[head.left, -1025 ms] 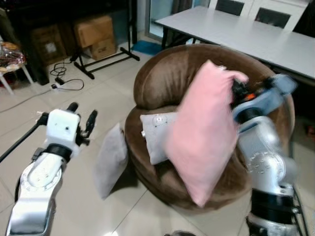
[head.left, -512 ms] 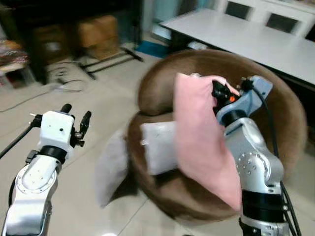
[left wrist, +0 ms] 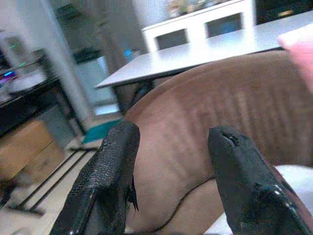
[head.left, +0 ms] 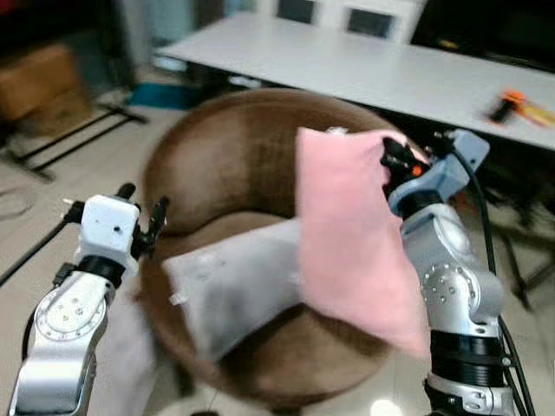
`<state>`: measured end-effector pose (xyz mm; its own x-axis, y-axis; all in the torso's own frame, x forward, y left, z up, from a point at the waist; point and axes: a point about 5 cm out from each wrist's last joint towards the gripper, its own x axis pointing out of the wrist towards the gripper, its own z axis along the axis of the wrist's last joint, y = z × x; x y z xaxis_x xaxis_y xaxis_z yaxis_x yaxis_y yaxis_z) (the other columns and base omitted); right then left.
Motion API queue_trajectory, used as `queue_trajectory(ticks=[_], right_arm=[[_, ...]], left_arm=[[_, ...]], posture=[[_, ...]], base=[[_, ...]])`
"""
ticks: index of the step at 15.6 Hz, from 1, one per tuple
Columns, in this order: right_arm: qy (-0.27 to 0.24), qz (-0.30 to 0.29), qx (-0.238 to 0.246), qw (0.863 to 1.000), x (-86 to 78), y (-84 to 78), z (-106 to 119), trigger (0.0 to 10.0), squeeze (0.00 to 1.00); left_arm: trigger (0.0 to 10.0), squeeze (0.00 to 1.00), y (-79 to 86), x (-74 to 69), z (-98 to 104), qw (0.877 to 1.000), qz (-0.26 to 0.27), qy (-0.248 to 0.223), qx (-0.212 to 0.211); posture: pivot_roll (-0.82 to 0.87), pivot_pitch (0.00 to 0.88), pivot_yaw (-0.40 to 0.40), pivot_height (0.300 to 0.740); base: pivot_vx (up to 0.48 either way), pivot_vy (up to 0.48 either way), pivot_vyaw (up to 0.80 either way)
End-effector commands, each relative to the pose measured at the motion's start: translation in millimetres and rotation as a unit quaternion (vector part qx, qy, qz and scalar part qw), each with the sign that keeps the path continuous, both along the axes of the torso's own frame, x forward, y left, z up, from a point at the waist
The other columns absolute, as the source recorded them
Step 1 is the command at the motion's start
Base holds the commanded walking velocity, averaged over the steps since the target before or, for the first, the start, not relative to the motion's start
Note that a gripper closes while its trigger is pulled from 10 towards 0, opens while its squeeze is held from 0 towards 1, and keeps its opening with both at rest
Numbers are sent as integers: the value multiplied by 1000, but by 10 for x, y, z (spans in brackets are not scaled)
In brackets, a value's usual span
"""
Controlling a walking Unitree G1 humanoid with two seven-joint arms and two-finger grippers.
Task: Move the pillow to the sofa from floor
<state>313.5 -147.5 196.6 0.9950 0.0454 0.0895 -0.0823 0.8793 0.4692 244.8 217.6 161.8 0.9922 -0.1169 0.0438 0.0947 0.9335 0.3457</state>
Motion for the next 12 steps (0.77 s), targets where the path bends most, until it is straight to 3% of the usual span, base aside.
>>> queue_trajectory(ticks=[1,4,9,12], right_arm=[[-39,0,4,999,-14,-48,155,10000,0],[-58,59,-3,997,14,88,242,10000,0],[-82,98,4,992,139,226,389,10000,0],[-93,111,-4,989,318,462,503,10000,0]], left_arm=[[10000,0,-54,1,11,1000,-12,-3,4],[10000,0,-64,-2,19,1000,-9,-7,7],[10000,0,-26,-37,30,1000,2,-11,13],[10000,0,-33,-96,-8,999,-24,12,25]], posture=[[56,0,-60,740],[62,0,-66,740],[79,0,-87,740],[85,0,-91,740]], base=[[341,0,0],[278,0,0],[0,0,0],[0,0,0]])
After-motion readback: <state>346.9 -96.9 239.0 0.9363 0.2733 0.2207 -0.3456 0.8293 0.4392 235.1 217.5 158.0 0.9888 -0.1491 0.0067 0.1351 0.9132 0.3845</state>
